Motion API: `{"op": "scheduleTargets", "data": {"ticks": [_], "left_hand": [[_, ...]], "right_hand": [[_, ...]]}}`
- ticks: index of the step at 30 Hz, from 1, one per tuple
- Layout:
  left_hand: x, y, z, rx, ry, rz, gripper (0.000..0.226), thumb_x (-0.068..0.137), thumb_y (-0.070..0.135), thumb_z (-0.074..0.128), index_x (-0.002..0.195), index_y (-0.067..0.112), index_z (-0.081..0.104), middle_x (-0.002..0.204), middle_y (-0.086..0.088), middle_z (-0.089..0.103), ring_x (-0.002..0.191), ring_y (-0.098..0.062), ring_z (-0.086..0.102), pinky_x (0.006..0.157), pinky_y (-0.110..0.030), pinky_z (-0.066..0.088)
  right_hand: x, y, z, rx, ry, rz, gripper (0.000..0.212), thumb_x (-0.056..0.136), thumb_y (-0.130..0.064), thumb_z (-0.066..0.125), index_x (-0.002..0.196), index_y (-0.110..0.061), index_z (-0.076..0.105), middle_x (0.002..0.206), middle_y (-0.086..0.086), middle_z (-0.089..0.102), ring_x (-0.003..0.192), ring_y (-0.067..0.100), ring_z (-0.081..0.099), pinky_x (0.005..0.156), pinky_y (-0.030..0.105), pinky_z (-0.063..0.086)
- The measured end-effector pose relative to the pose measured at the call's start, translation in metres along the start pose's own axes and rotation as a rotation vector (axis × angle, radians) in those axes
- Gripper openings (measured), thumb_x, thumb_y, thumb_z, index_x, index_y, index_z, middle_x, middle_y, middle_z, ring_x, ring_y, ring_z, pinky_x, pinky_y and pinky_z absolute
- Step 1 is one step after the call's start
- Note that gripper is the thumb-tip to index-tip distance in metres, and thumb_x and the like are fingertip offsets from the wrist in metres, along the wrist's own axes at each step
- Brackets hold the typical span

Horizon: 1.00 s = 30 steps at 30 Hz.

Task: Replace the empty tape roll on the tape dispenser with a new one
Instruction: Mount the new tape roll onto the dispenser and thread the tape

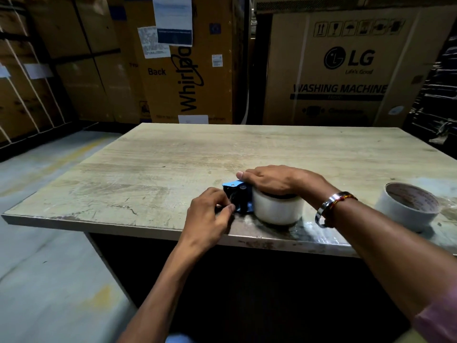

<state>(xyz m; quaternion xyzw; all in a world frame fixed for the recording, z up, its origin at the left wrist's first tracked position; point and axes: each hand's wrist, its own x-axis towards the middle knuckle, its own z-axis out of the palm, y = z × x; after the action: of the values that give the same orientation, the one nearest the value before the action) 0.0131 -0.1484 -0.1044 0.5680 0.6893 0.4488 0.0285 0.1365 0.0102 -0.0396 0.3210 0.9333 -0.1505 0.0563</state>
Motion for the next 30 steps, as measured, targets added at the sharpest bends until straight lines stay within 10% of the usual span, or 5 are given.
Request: {"op": "scheduleTargets", "data": {"ticks": [4,8,13,22,30], "left_hand": [[0.002,-0.006,-0.022,-0.172,-0.2,-0.059,0.025,0.089,0.01,0.071,0.068,0.009,0.057,0.077,-0.01,0.065,0.068,-0.026,0.062,0.068,-0.042,0.053],[0.005,-0.014,-0.035,-0.312,-0.368,-0.077,0.028,0.09,0.008,0.069,0.067,0.002,0.055,0.079,0.011,0.07,0.06,-0.004,0.055,0.06,-0.022,0.043],[0.011,-0.026,-0.044,-0.573,-0.546,-0.14,0.023,0.093,0.0,0.063,0.078,-0.012,0.051,0.126,-0.008,0.071,0.101,-0.015,0.073,0.075,-0.025,0.058],[0.016,-0.032,-0.035,-0.57,-0.46,-0.17,0.021,0.083,0.01,0.077,0.081,-0.006,0.064,0.103,-0.013,0.075,0.097,-0.018,0.072,0.087,-0.028,0.053],[0.02,-0.033,-0.035,-0.564,-0.49,-0.171,0.009,0.085,0.011,0.076,0.092,0.008,0.073,0.096,-0.005,0.077,0.091,-0.013,0.071,0.084,-0.023,0.055]], "right_hand": [[-0.001,0.003,-0.002,-0.008,-0.014,0.003,0.069,0.097,-0.072,0.014,0.152,-0.037,0.037,0.164,-0.003,0.035,0.147,0.026,0.036,0.118,0.051,0.027],[-0.005,0.006,-0.002,0.02,-0.029,-0.026,0.066,0.095,-0.074,0.017,0.144,-0.04,0.046,0.157,-0.006,0.044,0.139,0.024,0.044,0.112,0.048,0.03],[-0.01,0.013,0.001,0.069,0.027,-0.072,0.038,0.092,-0.079,0.022,0.076,-0.063,0.053,0.092,-0.03,0.053,0.089,-0.001,0.052,0.088,0.038,0.036],[-0.018,0.019,-0.001,0.151,0.051,-0.176,0.034,0.09,-0.075,0.032,0.073,-0.065,0.058,0.073,-0.047,0.058,0.076,-0.009,0.055,0.073,0.026,0.036],[-0.02,0.034,-0.01,0.275,-0.034,-0.246,0.029,0.096,-0.056,0.054,0.096,-0.033,0.072,0.086,-0.016,0.07,0.08,0.003,0.064,0.075,0.026,0.046]]}}
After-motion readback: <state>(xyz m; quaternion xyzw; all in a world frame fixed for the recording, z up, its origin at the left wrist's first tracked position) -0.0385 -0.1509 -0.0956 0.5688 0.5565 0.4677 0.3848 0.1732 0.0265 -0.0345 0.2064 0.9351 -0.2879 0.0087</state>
